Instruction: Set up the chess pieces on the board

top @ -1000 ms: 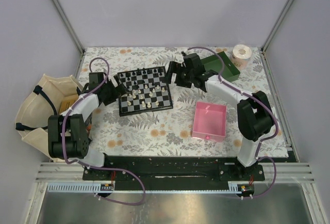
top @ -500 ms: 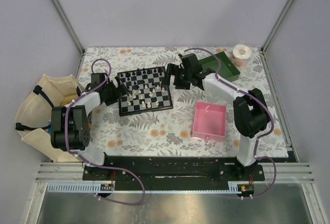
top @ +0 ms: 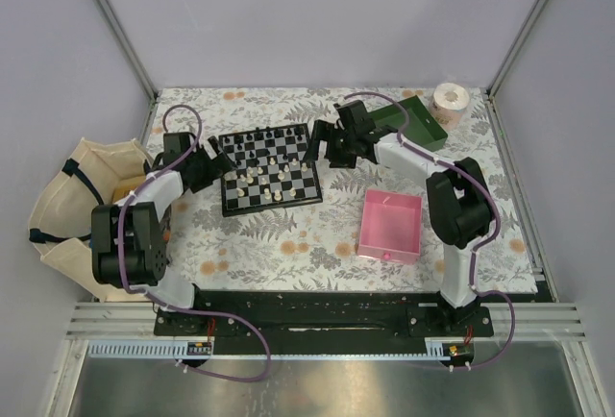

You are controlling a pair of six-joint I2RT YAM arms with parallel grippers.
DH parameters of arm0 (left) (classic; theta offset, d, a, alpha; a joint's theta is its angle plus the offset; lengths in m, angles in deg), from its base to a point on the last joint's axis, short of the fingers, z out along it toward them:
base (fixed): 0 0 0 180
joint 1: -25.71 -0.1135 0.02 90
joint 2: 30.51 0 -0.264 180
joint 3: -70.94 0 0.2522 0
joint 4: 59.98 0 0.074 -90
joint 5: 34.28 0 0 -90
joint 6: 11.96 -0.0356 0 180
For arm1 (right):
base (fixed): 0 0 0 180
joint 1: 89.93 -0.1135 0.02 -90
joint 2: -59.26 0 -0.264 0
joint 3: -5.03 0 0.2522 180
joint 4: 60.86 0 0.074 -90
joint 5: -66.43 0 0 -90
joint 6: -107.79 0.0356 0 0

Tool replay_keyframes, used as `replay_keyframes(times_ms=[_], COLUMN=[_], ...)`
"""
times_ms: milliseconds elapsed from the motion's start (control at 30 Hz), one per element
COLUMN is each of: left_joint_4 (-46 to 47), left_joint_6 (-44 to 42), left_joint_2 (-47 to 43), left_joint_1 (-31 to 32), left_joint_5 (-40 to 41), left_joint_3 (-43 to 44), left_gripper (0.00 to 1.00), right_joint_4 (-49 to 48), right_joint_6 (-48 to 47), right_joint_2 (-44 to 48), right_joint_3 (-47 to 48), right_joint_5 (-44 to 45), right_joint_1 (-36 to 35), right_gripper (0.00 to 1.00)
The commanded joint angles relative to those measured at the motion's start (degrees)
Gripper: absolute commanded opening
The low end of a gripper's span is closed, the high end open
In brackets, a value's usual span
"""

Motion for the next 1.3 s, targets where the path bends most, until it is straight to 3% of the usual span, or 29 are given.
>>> replay_keyframes(times_ms=[0, 167, 300, 367, 467, 567, 633, 733, 900, 1000, 1200, 1267], left_joint_4=[-1.91, -5.26, -8.16, -6.94, -5.87, -12.09, -16.23, -19.93, -25.73, -27.4, -30.48, -31.36], left_joint_6=[-2.84, -5.74, -12.06, -13.13, -7.7, -6.55, -5.83, -6.27, -9.88, -9.7, -11.11, -10.58], left_joint_2=[-6.27, -9.7, -14.09, -15.33, -14.11, -10.25, -7.17, -3.65, 0.66, 3.82, 10.15, 12.69], left_joint_1=[1.1, 4.0, 9.18, 9.63, 9.2, 5.52, 2.97, 2.95, 5.76, 6.55, 9.72, 10.07], left_joint_5=[6.21, 11.12, 21.74, 22.65, 32.11, 24.62, 17.15, 13.7, 16.33, 13.07, 17.98, 17.99], left_joint_3=[4.95, 10.66, 15.41, 16.39, 16.38, 21.28, 24.55, 27.89, 31.5, 32.55, 35.54, 37.38], left_gripper=[0.99, 0.99, 0.99, 0.99, 0.99, 0.99, 0.99, 0.99, 0.99, 0.93, 0.82, 0.72], right_joint_4=[0.16, -1.34, -1.35, -3.09, -6.87, -12.93, -9.11, 0.83, 9.46, 11.49, 13.59, 14.21], right_joint_6=[-3.0, -3.61, -5.19, -6.07, -0.98, 1.21, 1.93, -1.58, -5.01, -5.28, -7.48, -7.57], right_joint_2=[3.99, 9.96, 18.04, 23.05, 32.1, 38.53, 40.64, 42.32, 43.82, 43.03, 35.66, 32.58], right_joint_3=[1.42, -1.83, -5.35, -8.24, -15.0, -22.39, -22.24, -18.81, -16.87, -16.61, -10.29, -7.65], right_joint_5=[1.14, 0.44, 5.08, 6.84, 11.07, 9.84, 8.96, 12.82, 17.74, 18.72, 17.05, 15.38], right_joint_1=[0.14, 0.14, 0.14, 0.14, 0.66, 2.68, 4.44, 4.8, 4.8, 4.97, 5.5, 6.11], right_gripper=[0.99, 1.0, 0.99, 0.99, 0.99, 0.99, 0.99, 1.0, 0.97, 0.9, 0.81, 0.76])
